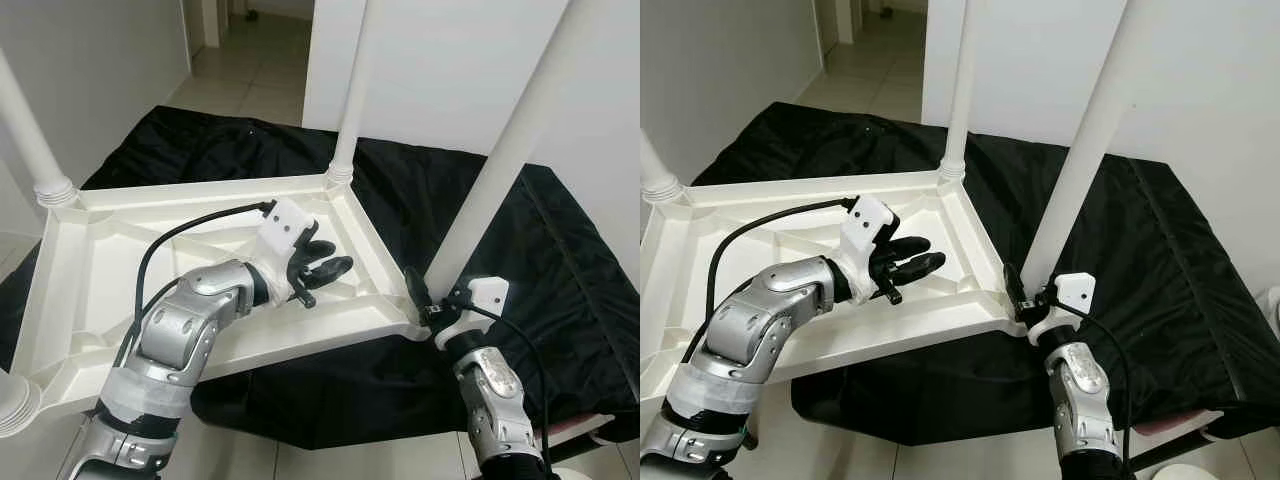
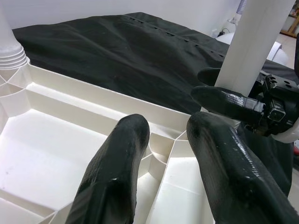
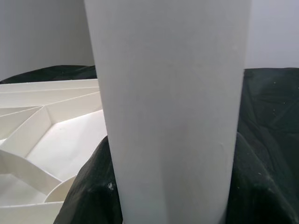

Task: Building children table

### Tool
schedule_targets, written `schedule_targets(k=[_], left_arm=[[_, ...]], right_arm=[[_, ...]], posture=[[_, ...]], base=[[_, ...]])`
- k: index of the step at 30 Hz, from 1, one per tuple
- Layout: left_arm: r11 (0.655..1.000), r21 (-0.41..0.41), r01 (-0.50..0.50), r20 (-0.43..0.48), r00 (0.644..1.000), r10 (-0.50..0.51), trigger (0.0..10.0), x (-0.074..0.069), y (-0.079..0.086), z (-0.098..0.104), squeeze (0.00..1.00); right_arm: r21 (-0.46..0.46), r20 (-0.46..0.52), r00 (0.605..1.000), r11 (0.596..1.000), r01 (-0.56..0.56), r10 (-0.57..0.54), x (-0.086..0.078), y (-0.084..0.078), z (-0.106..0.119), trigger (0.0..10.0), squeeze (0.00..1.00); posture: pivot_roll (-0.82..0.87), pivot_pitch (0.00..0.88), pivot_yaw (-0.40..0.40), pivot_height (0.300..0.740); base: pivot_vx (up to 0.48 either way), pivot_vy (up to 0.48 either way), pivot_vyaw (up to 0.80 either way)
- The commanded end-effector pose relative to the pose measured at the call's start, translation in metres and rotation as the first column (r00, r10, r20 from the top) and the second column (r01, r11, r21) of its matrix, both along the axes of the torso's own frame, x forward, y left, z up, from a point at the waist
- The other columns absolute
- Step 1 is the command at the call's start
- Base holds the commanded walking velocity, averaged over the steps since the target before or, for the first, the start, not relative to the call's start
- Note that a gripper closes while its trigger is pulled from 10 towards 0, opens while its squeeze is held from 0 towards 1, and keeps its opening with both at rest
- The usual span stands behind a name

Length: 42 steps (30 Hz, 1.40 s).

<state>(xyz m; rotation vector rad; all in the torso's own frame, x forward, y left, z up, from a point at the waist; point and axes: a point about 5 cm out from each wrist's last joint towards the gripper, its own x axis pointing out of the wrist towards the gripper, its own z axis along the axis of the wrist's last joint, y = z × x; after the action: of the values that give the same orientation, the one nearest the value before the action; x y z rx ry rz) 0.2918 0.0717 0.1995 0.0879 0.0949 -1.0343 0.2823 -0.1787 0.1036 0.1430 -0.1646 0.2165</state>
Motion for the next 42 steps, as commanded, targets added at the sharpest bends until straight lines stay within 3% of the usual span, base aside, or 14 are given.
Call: schedule_targets(k=[1, 8, 12, 13, 15, 18, 22, 32, 33, 36, 38, 40, 41, 42], left_arm=[[0.999, 0.004, -0.047, 0.009, 0.999, 0.047, 10.0, 0.002, 0.0, 0.002, 0.0], [0.999, 0.004, -0.048, 0.01, 0.999, 0.048, 10.0, 0.002, 0.001, 0.003, 0.0], [0.999, 0.001, -0.05, 0.011, 0.999, 0.05, 10.0, 0.002, 0.001, 0.004, 0.0], [0.999, 0.001, -0.05, 0.011, 0.999, 0.05, 10.0, 0.002, 0.001, 0.004, 0.0], [0.999, -0.002, -0.051, 0.01, 0.999, 0.051, 10.0, 0.002, 0.001, 0.004, 0.0], [0.999, -0.002, -0.051, 0.01, 0.999, 0.051, 10.0, 0.002, 0.0, 0.004, 0.0], [0.999, -0.002, -0.052, 0.009, 0.999, 0.052, 10.0, 0.001, 0.0, 0.004, 0.0], [0.998, -0.003, -0.063, 0.013, 0.998, 0.063, 10.0, 0.003, 0.002, 0.005, 0.0], [0.998, -0.004, -0.064, 0.012, 0.998, 0.064, 10.0, 0.003, 0.001, 0.005, 0.0], [0.998, -0.004, -0.064, 0.012, 0.998, 0.064, 10.0, 0.003, 0.001, 0.005, 0.0], [0.998, -0.006, -0.066, 0.013, 0.998, 0.067, 10.0, 0.004, 0.001, 0.006, 0.0], [0.998, -0.006, -0.066, 0.013, 0.998, 0.067, 10.0, 0.004, 0.001, 0.006, 0.0], [0.998, -0.006, -0.068, 0.014, 0.998, 0.068, 10.0, 0.004, 0.002, 0.006, 0.0], [0.998, -0.006, -0.068, 0.014, 0.998, 0.068, 10.0, 0.004, 0.002, 0.006, 0.0]], right_arm=[[0.183, -0.147, 0.989, 0.982, 0.049, -0.021, -0.009, 0.003, -0.03, 10.0, 0.0], [0.117, -0.206, 0.976, 0.989, 0.09, -0.065, -0.004, 0.005, -0.031, 10.0, 0.0], [0.008, -0.258, 0.945, 0.977, 0.211, -0.202, 0.005, 0.018, -0.025, 10.0, 0.0], [0.008, -0.258, 0.945, 0.977, 0.211, -0.202, 0.005, 0.018, -0.025, 10.0, 0.0], [0.043, -0.244, 0.931, 0.956, 0.29, -0.272, 0.013, 0.034, -0.014, 10.0, 0.0], [0.065, -0.24, 0.924, 0.945, 0.32, -0.297, 0.016, 0.039, -0.01, 10.0, 0.0], [0.097, -0.165, 0.922, 0.925, 0.367, -0.349, 0.024, 0.051, 0.006, 10.0, 0.0], [0.072, -0.128, 0.96, 0.963, 0.259, -0.249, 0.024, 0.062, 0.011, 10.0, 0.0], [0.072, -0.101, 0.983, 0.984, 0.162, -0.154, 0.022, 0.063, 0.013, 10.0, 0.0], [0.072, -0.101, 0.983, 0.984, 0.162, -0.154, 0.022, 0.063, 0.013, 10.0, 0.0], [0.005, -0.014, 0.999, 0.999, -0.041, 0.041, 0.016, 0.059, 0.021, 10.0, 0.0], [0.005, -0.014, 0.999, 0.999, -0.041, 0.041, 0.016, 0.059, 0.021, 10.0, 0.0], [-0.058, 0.027, 0.996, 0.995, -0.086, 0.088, 0.014, 0.052, 0.025, 10.0, 0.0], [-0.058, 0.027, 0.996, 0.995, -0.086, 0.088, 0.014, 0.052, 0.025, 10.0, 0.0]], posture=[[0.08, 0.022, -0.05, 0.74], [0.08, 0.026, -0.05, 0.74], [0.08, 0.03, -0.052, 0.74], [0.08, 0.03, -0.052, 0.74], [0.07, 0.034, -0.052, 0.74], [0.07, 0.035, -0.053, 0.74], [0.08, 0.038, -0.055, 0.74], [0.08, 0.037, -0.062, 0.74], [0.08, 0.036, -0.063, 0.74], [0.08, 0.036, -0.063, 0.74], [0.08, 0.038, -0.065, 0.74], [0.08, 0.038, -0.065, 0.74], [0.08, 0.038, -0.063, 0.74], [0.08, 0.038, -0.063, 0.74]], base=[[0.0, 0.0, 0.0], [0.0, 0.0, 0.0], [0.0, 0.0, 0.0], [0.0, 0.0, 0.0], [0.0, 0.0, 0.0], [0.0, 0.0, 0.0], [0.0, 0.0, 0.0], [0.0, 0.0, 0.0], [0.0, 0.0, 0.0], [0.0, 0.0, 0.0], [0.0, 0.0, 0.0], [0.0, 0.0, 0.0], [0.0, 0.0, 0.0], [0.0, 0.0, 0.0]])
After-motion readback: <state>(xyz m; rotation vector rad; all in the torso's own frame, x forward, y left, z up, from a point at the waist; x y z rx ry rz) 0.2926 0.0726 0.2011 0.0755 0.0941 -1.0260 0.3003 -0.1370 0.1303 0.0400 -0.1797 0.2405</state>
